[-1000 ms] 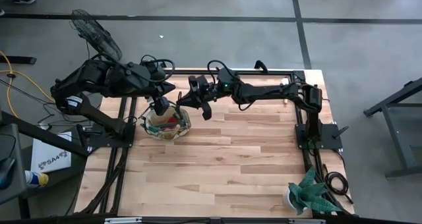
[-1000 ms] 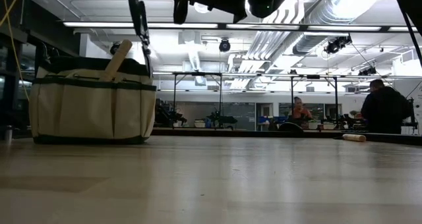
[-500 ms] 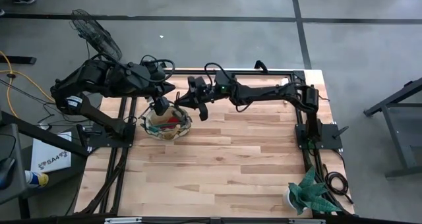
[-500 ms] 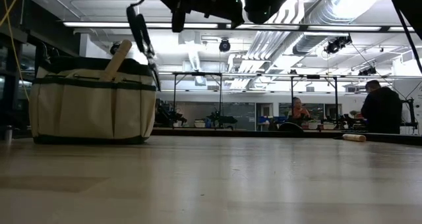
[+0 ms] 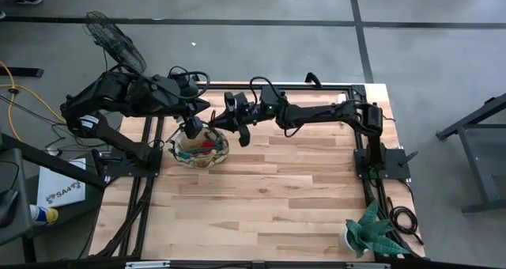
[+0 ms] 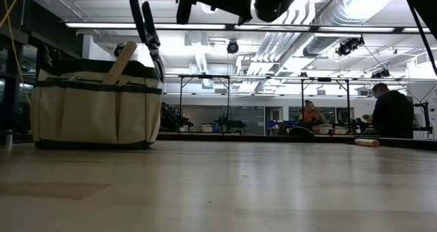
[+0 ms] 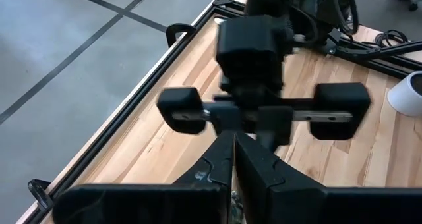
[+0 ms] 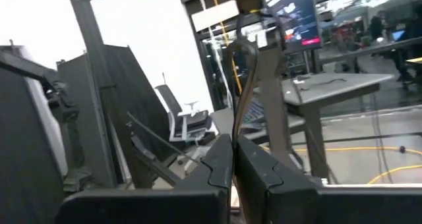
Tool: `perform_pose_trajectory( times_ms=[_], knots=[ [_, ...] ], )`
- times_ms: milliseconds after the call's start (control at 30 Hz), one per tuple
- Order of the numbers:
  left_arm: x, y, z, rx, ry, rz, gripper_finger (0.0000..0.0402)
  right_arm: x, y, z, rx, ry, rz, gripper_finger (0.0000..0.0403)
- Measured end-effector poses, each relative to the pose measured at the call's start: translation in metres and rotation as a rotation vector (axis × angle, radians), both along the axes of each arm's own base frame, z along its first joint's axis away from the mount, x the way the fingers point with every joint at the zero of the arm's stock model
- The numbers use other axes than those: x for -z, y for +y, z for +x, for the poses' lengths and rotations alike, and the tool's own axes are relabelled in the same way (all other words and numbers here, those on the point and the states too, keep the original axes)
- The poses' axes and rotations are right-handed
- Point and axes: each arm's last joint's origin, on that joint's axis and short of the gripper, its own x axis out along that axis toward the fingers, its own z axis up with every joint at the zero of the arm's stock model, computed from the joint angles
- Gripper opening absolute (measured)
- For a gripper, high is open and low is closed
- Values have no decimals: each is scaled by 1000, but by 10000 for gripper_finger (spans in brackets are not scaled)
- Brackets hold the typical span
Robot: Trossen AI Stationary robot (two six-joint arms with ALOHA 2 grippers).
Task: Pick & Place Garden tools in Gardening bag
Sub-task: Put the green shear scissors into the white gardening bag
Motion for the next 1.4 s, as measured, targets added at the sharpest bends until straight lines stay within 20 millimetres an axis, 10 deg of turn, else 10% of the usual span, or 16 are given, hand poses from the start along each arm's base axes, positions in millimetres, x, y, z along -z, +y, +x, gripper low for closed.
perform_pose_trajectory(
  times_ms=[833, 1400],
  knots=[
    [2, 0, 5, 7, 17, 11, 10, 5, 9, 1, -34, 95, 31, 3],
    [17, -1, 35, -22, 116, 105, 10, -59, 15, -52, 48, 229, -50, 3]
  ],
)
